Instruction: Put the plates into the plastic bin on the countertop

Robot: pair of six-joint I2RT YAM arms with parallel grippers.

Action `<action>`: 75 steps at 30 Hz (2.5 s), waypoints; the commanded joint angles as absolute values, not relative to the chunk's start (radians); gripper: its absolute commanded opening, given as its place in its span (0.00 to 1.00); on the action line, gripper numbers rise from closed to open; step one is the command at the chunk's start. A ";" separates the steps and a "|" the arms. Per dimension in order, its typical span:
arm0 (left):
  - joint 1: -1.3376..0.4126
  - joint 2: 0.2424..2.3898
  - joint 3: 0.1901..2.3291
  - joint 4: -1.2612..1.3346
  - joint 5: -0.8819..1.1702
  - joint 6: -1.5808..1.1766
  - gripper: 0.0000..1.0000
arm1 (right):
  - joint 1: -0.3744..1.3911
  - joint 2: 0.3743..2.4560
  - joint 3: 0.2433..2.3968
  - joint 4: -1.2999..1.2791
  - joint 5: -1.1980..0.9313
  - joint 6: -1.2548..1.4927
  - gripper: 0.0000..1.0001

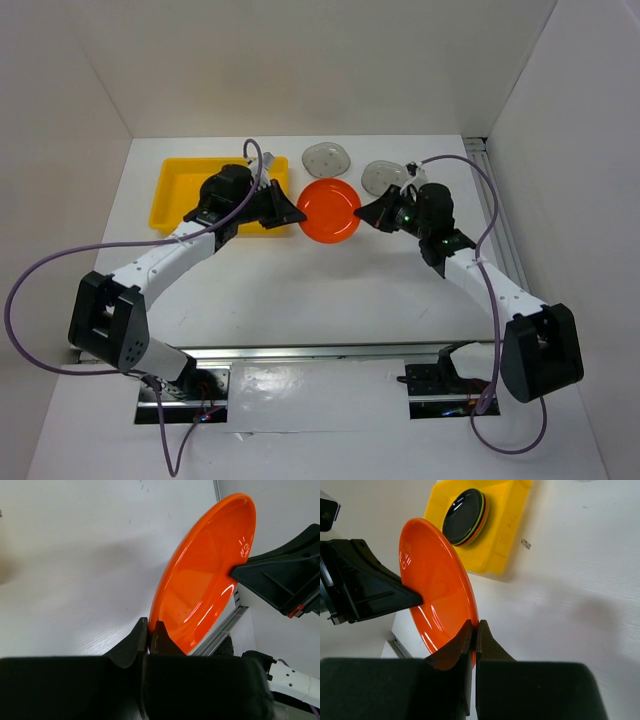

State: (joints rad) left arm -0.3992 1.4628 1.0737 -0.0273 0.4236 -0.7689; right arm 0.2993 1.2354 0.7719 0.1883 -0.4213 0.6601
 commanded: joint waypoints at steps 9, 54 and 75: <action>-0.286 1.422 1.227 -0.225 -0.007 -0.871 0.00 | 0.307 1.198 0.706 0.170 -0.273 0.666 1.00; 0.034 1.668 1.657 -0.692 0.156 -0.712 1.00 | -0.106 1.920 0.916 0.351 -0.339 0.672 0.96; -0.098 1.603 1.655 -0.672 0.303 -0.562 1.00 | -0.048 2.182 1.269 -0.052 -0.065 0.712 0.00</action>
